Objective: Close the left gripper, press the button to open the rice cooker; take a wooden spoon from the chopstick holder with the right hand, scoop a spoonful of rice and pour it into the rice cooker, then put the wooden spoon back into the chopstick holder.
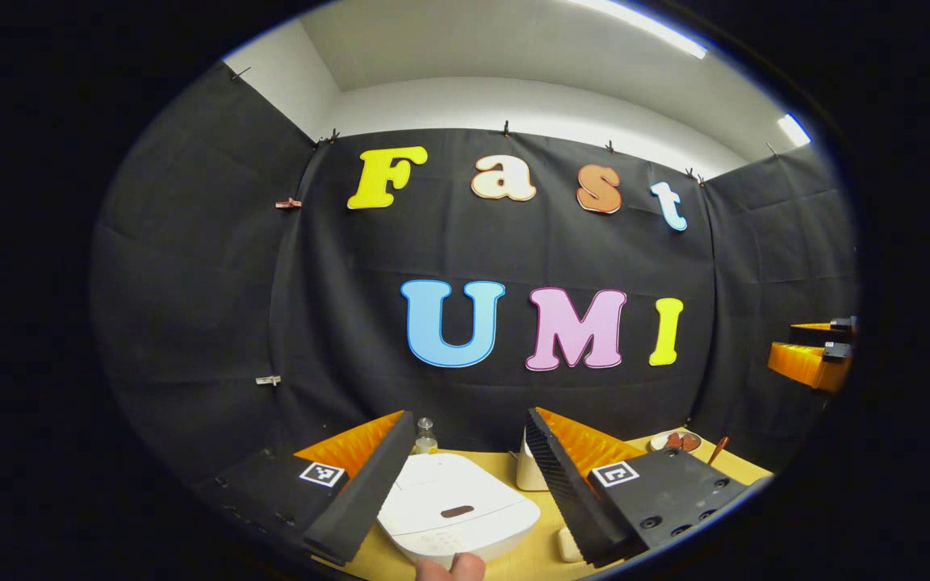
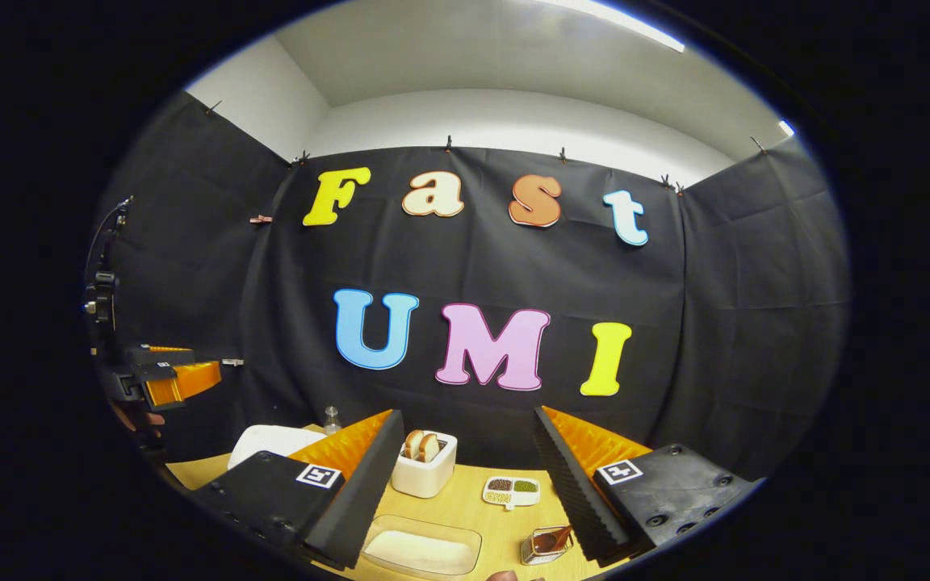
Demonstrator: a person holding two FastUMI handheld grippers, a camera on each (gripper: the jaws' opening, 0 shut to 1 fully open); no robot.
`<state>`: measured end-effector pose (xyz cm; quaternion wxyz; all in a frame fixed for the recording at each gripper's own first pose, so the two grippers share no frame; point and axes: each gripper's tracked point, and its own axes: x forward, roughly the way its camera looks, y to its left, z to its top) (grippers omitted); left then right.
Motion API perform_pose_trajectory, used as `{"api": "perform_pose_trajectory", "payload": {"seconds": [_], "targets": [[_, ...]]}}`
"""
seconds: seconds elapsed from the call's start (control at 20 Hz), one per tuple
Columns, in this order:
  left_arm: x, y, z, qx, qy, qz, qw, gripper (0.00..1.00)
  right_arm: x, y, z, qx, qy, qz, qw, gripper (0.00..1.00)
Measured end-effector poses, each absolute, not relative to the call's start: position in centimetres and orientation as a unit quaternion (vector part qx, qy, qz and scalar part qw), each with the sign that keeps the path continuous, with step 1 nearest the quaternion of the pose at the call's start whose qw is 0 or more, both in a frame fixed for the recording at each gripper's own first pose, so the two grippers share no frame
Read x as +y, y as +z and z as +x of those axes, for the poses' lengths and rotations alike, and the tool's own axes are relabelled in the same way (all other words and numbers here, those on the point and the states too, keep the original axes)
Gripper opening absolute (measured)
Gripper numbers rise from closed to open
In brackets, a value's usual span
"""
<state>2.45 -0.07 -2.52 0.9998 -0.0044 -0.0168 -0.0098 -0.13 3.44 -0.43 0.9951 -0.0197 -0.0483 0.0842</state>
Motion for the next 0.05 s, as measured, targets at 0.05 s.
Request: {"api": "perform_pose_trajectory", "payload": {"seconds": [0.05], "targets": [[0.08, -2.71, 2.32, -0.014, -0.009, -0.003, 1.000, 0.95, 3.51, -0.37, -0.09, -0.048, 0.084, -0.019, 0.995, 0.99]]}}
